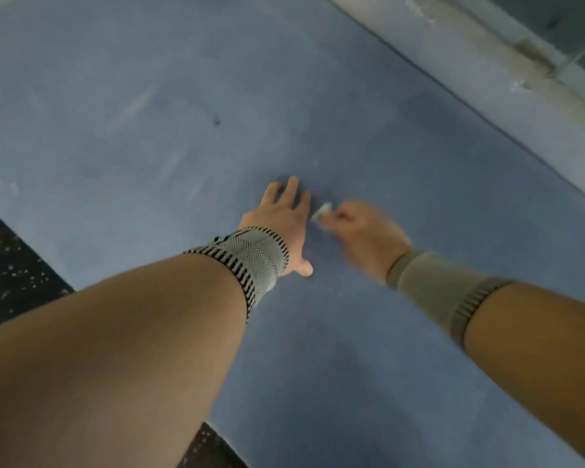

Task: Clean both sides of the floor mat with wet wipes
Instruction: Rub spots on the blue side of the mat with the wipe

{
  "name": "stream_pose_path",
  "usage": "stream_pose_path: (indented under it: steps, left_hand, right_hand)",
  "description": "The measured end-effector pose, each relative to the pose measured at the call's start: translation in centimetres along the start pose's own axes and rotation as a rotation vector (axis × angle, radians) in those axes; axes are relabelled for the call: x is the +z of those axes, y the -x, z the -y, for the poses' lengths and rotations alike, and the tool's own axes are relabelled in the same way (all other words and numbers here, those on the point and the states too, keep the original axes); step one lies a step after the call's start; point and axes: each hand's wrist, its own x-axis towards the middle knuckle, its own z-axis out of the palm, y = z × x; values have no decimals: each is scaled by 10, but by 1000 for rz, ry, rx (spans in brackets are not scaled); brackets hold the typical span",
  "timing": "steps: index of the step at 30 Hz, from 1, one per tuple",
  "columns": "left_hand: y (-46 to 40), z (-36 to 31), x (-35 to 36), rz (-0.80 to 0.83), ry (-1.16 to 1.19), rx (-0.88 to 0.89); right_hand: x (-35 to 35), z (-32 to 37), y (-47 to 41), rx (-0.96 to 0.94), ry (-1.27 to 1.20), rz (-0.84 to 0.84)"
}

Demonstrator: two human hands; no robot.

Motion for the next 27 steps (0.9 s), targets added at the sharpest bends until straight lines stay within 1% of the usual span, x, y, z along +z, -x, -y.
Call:
stream_pose_path:
  steps: [1, 2, 3, 4, 5, 7, 8, 9, 10, 12, 13, 14, 15, 16, 17, 18, 19, 20, 21, 23, 24, 25, 26, 27]
  left_hand:
    - [1, 1, 0, -15, 0, 1]
    - [2, 2, -1, -20, 1, -5]
    - [4, 2, -2, -21, 5, -16]
    - [6, 0, -2, -25, 16, -32]
    - [10, -3, -1, -45, 36, -59]
    - [27, -2, 8, -142, 107, -151]
    - [39, 1, 15, -197, 151, -204]
    - [53, 6, 25, -228, 182, -244]
    - [67, 12, 34, -211, 184, -267]
    - [89, 21, 48, -73, 136, -277]
    - [93, 23, 52, -2, 118, -275]
    - [93, 23, 53, 45, 116, -274]
    - [91, 21, 53, 67, 129, -277]
    - [90, 18, 53, 69, 146, -287]
    - [89, 16, 52, 61, 159, -297]
    - [90, 15, 53, 50, 165, -306]
    - [92, 15, 55, 33, 166, -321]
    - [96, 16, 58, 10, 164, -346]
    - [101, 18, 61, -21, 158, -379]
    - [109, 19, 72, -101, 164, -436]
    - [112, 21, 77, -138, 184, -451]
    - [114, 22, 81, -168, 213, -453]
    - [115, 23, 83, -187, 244, -443]
    - [115, 24, 85, -190, 266, -425]
  right_hand:
    - [-4, -18, -8, 152, 50, -95]
    - [-10, -26, -13, 325, 47, -193]
    - [-9, -24, -15, 420, 38, -265]
    - [-8, -8, -15, 424, 19, -257]
    - [1, 9, -12, 274, 29, -193]
    - [14, 36, 4, -98, 1, -5]
    - [13, 35, 7, -200, -30, 52]
    - [4, 24, 6, -186, -91, 38]
    - [-5, 8, 0, -48, -98, -4]
    - [-14, -18, -7, 336, -50, -150]
    - [-10, -16, -7, 433, -31, -209]
    - [-5, 0, -4, 420, -53, -225]
    - [4, 22, 1, 293, -91, -182]
    - [14, 44, 7, 116, -130, -105]
    - [23, 60, 17, -70, -119, -24]
    - [27, 67, 23, -214, -84, 53]
    - [24, 61, 21, -277, -43, 77]
    - [17, 49, 14, -214, -4, 81]
    - [12, 35, 5, -66, -6, 20]
    - [2, 20, -4, 327, -56, -119]
    - [5, 31, -3, 395, -72, -154]
    - [12, 49, 0, 327, -63, -141]
    - [21, 70, 6, 166, -40, -80]
    - [29, 89, 17, -49, -20, -5]
